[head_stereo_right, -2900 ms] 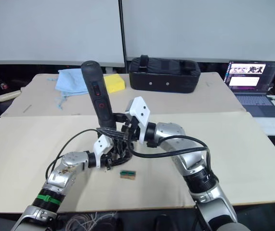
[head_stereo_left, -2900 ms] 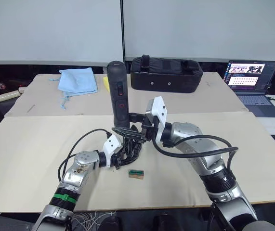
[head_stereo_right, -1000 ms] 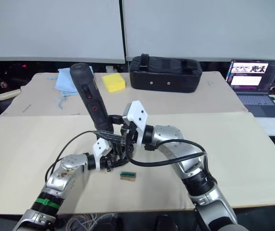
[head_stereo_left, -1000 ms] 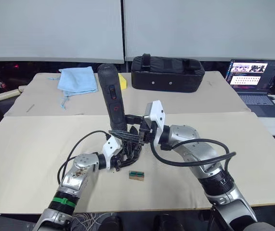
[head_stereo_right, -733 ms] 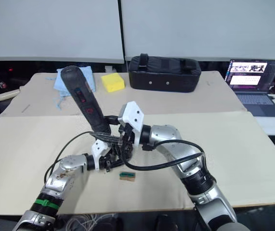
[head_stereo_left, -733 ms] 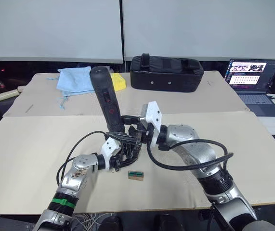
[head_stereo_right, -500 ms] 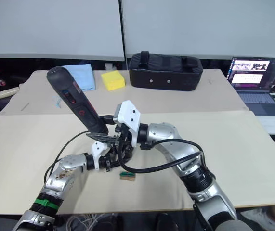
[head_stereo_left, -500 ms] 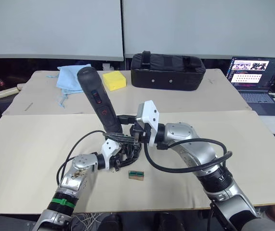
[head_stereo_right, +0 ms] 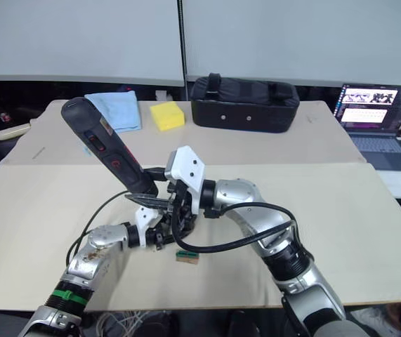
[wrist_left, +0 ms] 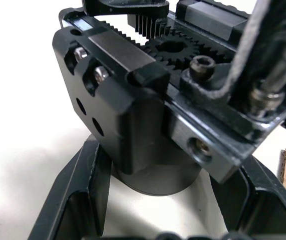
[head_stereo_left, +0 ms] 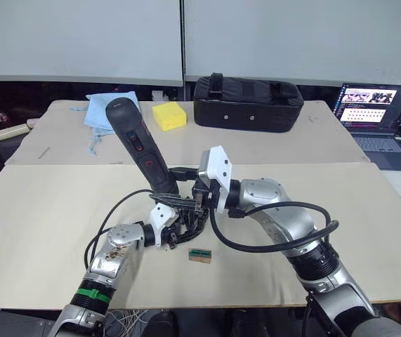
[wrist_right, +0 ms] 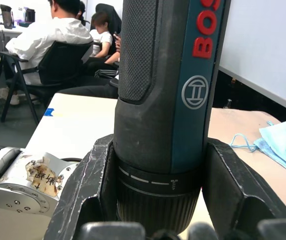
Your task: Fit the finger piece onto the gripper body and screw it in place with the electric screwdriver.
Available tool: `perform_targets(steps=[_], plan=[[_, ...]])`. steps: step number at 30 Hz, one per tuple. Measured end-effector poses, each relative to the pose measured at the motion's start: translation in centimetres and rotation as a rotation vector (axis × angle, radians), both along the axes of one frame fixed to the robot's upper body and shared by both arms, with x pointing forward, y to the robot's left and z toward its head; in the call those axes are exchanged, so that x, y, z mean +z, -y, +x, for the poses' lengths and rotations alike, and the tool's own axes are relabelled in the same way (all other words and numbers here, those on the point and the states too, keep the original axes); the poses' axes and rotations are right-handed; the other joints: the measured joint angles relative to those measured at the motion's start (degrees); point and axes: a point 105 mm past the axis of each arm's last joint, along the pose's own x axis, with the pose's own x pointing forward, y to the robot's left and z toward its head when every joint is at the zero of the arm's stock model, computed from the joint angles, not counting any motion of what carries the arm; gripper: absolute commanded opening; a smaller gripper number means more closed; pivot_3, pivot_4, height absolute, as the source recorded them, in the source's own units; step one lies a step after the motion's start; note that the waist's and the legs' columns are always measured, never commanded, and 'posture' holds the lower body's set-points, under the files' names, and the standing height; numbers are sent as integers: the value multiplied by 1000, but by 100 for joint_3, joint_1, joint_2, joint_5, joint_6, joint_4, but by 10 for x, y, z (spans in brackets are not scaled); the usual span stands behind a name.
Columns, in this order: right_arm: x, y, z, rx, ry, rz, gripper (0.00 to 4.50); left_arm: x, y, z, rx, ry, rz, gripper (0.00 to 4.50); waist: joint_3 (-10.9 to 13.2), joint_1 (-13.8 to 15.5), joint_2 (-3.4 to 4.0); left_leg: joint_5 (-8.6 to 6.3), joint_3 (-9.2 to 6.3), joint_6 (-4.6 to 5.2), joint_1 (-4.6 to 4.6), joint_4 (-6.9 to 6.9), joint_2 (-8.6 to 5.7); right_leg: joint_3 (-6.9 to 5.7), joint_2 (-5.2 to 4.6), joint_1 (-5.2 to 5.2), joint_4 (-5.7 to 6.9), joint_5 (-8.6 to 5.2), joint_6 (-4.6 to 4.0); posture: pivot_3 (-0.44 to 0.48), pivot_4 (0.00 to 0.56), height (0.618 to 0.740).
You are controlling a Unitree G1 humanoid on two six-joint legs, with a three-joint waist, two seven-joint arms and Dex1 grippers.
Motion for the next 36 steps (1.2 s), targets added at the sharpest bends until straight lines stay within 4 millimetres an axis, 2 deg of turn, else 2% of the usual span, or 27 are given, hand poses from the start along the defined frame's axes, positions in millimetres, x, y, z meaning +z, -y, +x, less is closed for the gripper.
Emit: perform_targets(steps=[13,27,34,36], plan=[[-3,14,-2,23,19,-3,1929,0,3,2,19,-12,0,2285,0,45,2,0,-4,-1,7,2,0,-40,-21,10,1,0,0,0,150,740],[-3,13,-3,20,20,2,1929,0,2,3,25,-14,-3,2285,0,51,3,0,-1,-1,5,3,0,-48,-21,6,3,1,1,0,150,740],[15,21,4,59,-19,50,1929,5,3,3,16,19,-5,2285,45,64,0,4,7,4,-58,26,-2,-48,-11,-20,12,20,-7,0,150,740],[18,24,5,66,-32,56,1929,6,4,3,14,32,-8,2285,53,65,-7,36,10,56,-89,32,-2,-47,-5,-48,15,26,-8,0,150,740]])
